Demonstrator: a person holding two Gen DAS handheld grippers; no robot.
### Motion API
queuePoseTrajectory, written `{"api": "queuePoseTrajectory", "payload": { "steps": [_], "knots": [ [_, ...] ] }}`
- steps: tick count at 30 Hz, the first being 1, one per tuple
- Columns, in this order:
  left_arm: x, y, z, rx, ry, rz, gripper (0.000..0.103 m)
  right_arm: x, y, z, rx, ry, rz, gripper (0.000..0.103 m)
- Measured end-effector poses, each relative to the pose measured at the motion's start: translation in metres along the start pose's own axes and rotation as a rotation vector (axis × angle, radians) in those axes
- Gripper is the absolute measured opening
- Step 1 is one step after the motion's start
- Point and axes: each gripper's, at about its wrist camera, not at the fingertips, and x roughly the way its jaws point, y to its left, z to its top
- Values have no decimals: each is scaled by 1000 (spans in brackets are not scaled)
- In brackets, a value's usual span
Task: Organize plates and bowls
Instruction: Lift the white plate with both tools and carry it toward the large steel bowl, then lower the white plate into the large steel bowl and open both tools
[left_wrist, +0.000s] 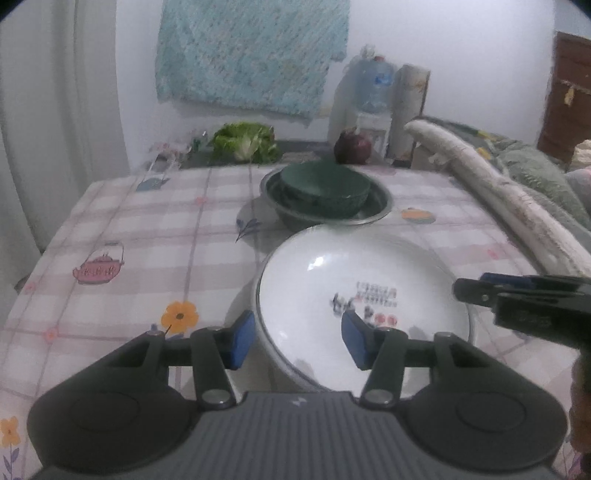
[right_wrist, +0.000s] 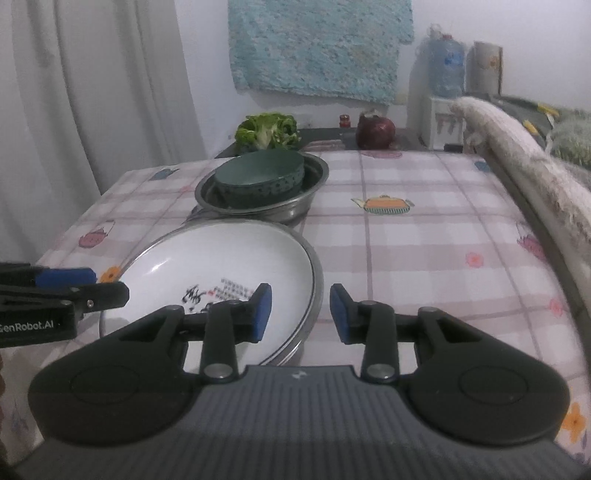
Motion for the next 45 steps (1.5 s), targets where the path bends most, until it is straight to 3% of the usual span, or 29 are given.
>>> {"api": "queuePoseTrajectory", "payload": {
  "steps": [5,11,13,15,17,25,45],
  "knots": [
    [23,9,7,-25,91,50,56,13,-11,1,76,27,34,41],
    [53,25,13,-122,179,1,53,44,-23,7,162,74,91,41],
    [57,26,14,-136,175,-13,52,53,-25,8,176,90,103,41],
    [57,23,15,-124,168,-16,43,60,-25,8,183,101,118,36],
    [57,18,17,-104,169,5,44,64,-24,8,184,110,134,31],
    [49,6,15,-59,180,36,43,57,-24,6,184,116,127,31],
    [19,-5,0,-38,185,33,45,23,-17,-15,163,144,85,34]
  ]
}}
